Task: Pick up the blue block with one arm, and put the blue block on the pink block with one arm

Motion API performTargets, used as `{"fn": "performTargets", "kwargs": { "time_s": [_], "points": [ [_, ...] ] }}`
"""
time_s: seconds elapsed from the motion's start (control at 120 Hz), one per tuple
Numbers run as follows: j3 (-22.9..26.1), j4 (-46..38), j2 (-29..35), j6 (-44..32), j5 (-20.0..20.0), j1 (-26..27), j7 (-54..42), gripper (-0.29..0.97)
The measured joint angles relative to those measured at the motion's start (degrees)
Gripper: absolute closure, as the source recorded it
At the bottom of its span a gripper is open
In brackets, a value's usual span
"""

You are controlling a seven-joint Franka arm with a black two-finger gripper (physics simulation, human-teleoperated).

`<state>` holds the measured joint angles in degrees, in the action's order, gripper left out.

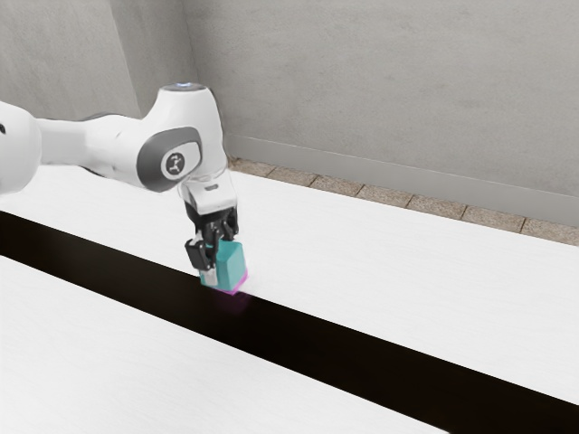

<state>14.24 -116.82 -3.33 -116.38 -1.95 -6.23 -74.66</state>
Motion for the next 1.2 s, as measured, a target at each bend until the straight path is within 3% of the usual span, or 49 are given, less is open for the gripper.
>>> {"fn": "performTargets", "kwargs": {
  "time_s": [0.167, 0.45, 0.708, 1.2],
  "points": [
    [-1.56, 4.12, -4.0, 2.45, 1.82, -8.83, -4.64, 0.29],
    [-1.97, 10.38, -9.74, 4.1, 4.02, -9.51, -10.54, 0.3],
    [-2.03, 13.52, -11.86, 2.38, 9.53, -11.02, -13.99, 0.29],
    [-1.46, 25.04, -22.78, 0.74, 9.87, -11.36, -18.31, 0.28]
  ]
}}
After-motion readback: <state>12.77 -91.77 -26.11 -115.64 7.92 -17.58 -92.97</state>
